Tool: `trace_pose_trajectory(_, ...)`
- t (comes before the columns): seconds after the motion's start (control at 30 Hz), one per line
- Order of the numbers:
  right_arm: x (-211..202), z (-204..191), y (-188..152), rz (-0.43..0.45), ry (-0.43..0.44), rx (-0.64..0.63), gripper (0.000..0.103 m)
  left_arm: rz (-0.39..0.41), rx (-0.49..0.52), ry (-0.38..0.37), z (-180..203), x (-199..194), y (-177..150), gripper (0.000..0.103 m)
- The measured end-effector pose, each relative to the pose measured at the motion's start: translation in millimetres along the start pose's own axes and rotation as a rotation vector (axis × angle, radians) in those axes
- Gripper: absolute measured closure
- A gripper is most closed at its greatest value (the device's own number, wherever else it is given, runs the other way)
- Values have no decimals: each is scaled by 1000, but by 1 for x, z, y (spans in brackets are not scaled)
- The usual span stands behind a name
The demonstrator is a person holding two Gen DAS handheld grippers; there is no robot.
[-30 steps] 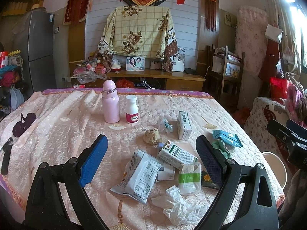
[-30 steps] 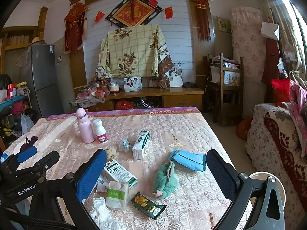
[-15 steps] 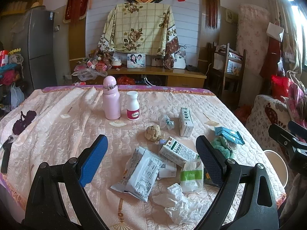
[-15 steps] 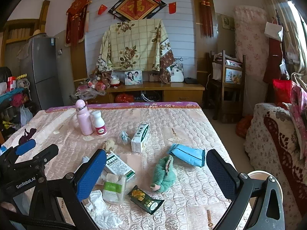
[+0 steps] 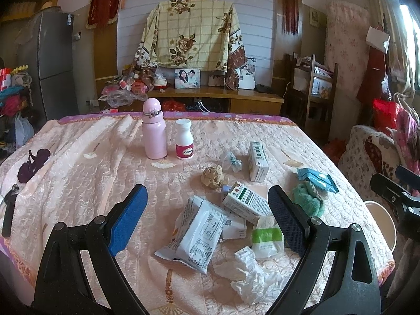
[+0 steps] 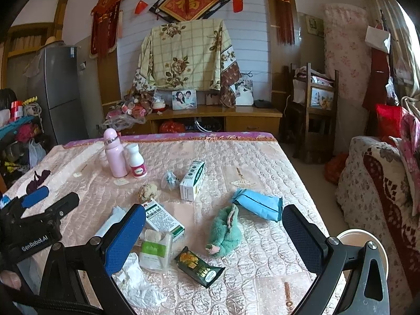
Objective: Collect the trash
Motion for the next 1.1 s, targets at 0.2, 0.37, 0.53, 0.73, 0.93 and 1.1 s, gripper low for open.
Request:
trace_pose_trajectory(0.2,1,1,-5,-15,1,-26,0,-55,-13,15,-22,7,-7,10)
trace_pose_trajectory(0.37,8,4,-13,-53,15,-25,0,-100,-24,16,-37,13,-17,10)
trace_pose_trajectory(0.53,17,8,-24,-107,23,-9,0,-133,-18,10,-38,17,-28,10)
trace_pose_trajectory(0.73,24,11,-32,-143,6,-26,0,-159,-21,3,-34,25,-35,10)
trace_pose_trajectory(0.93,33,10,-43,-203,29,-19,0,-177,-17,3,-36,31,-39,10)
trace_pose_trajectory(1.1,42,5,-58,-269,89,-33,0,-241,9,-55,-38,39,-47,10)
Point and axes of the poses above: each gripper's, at about its wrist camera, not at the fingertips, and x roughly the way its jaws point, z to its right, y to its top, the point moved 1 cm from there along x, roughly the way its jaws point, and after that the axes turned 15 degrees about z, right-handed, at the moved point
